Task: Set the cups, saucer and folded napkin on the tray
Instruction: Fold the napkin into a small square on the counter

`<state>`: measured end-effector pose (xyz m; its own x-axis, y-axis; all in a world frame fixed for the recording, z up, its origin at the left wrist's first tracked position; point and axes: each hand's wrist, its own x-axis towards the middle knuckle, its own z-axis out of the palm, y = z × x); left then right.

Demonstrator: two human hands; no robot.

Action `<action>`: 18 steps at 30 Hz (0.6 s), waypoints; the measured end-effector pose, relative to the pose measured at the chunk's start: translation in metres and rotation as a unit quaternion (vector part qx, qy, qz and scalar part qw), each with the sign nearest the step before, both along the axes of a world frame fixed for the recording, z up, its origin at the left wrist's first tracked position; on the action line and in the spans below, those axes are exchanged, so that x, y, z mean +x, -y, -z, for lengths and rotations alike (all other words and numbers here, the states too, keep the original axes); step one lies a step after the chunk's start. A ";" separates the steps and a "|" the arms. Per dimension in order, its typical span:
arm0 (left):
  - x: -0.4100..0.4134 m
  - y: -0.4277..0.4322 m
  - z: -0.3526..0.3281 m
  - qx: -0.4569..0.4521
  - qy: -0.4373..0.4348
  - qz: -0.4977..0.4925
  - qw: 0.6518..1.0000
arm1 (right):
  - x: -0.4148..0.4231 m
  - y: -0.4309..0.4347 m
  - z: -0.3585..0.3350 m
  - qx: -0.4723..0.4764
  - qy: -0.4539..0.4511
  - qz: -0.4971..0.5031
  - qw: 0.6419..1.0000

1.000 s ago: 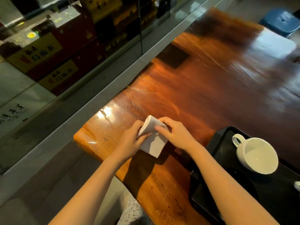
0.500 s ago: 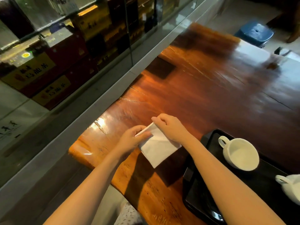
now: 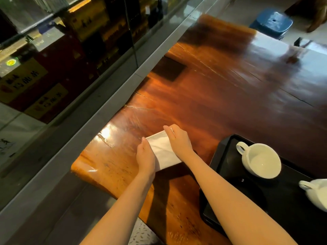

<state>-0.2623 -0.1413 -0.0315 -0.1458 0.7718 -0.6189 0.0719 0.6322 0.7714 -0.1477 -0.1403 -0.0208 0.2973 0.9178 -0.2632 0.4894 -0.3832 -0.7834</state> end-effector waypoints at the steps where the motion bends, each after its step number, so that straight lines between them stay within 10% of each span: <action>1: 0.000 0.000 -0.001 0.025 -0.002 0.004 1.000 | 0.000 0.000 0.000 -0.008 -0.014 0.013 1.000; 18: 0.010 -0.015 0.008 0.071 -0.113 0.058 0.989 | -0.006 0.007 0.027 -0.060 -0.038 0.118 0.991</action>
<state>-0.2528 -0.1259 -0.0396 -0.1723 0.8683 -0.4651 0.3183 0.4959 0.8079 -0.1536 -0.1477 -0.0481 0.4750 0.7862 -0.3953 0.3171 -0.5719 -0.7565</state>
